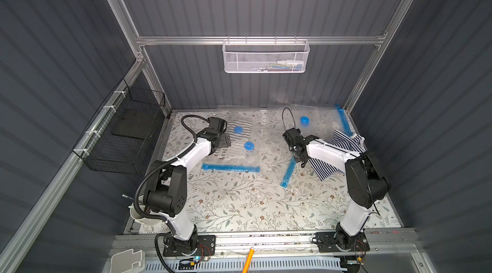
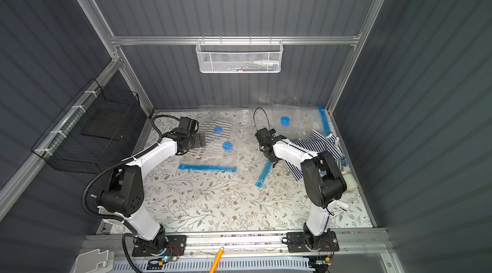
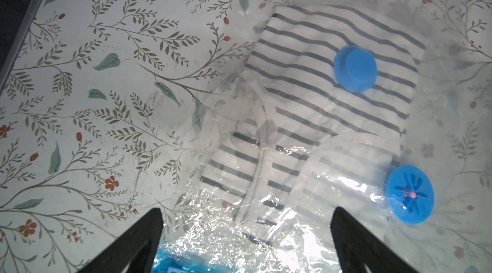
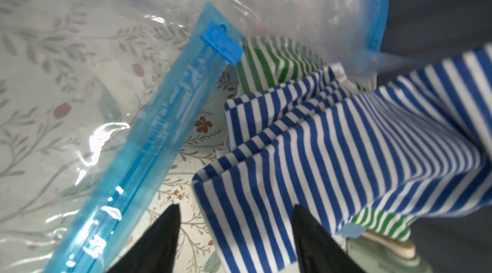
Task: Take the tank top out of the vacuum bag
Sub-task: Adjust the tank top.
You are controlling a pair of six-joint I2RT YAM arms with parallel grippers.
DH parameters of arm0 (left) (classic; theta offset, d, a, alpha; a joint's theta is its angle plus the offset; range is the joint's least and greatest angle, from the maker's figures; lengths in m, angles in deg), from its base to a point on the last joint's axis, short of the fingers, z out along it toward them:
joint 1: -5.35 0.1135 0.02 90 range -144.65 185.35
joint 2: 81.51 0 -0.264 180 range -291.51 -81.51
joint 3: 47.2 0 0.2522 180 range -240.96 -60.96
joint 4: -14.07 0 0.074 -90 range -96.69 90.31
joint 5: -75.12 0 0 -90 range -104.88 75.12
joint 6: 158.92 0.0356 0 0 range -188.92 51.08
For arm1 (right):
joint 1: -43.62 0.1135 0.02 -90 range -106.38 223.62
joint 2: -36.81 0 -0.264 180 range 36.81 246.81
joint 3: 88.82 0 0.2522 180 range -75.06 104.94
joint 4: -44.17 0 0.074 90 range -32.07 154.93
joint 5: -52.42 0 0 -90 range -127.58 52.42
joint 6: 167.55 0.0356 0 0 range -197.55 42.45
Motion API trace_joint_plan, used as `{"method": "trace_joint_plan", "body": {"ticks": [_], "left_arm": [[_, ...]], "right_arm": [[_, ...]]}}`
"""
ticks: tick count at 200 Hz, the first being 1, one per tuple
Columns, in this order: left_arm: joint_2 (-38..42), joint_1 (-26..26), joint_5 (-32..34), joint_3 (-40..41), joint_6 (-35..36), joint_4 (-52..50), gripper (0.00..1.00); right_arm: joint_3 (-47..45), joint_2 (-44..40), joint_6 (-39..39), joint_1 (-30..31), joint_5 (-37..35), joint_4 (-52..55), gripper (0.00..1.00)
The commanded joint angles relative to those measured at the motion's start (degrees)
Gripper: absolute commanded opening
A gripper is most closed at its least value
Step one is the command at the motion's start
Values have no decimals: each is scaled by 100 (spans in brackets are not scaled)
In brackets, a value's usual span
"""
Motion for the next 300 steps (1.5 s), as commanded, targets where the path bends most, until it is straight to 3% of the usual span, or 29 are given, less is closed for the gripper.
{"method": "trace_joint_plan", "body": {"ticks": [1, 40, 72, 93, 143, 238, 254, 274, 289, 300], "left_arm": [[30, 33, -111, 63, 99, 21, 100], [54, 72, -149, 75, 138, -8, 100], [102, 73, -158, 89, 126, 8, 100], [84, 73, -181, 80, 125, 1, 100], [83, 73, -213, 59, 130, -36, 100], [9, 73, -245, 38, 163, -57, 100], [-13, 73, -261, 9, 165, -70, 100], [-32, 73, -254, -17, 193, -103, 100], [-62, 73, -246, -56, 200, -141, 100], [-69, 73, -243, -65, 201, -143, 100]], "right_arm": [[142, 230, 85, 12, -484, 210, 51], [214, 464, 56, 10, -632, 223, 49], [175, 297, 189, 12, -590, 144, 15], [178, 133, 170, 10, -501, 47, 0], [604, 95, 243, -127, -412, 197, 0], [1953, 640, 697, -1006, -428, 618, 0], [2093, 832, 752, -1089, -250, 700, 11], [2099, 915, 829, -1173, -75, 743, 62], [1972, 713, 823, -1311, 362, 635, 63], [1836, 449, 787, -1416, 626, 477, 70]]}}
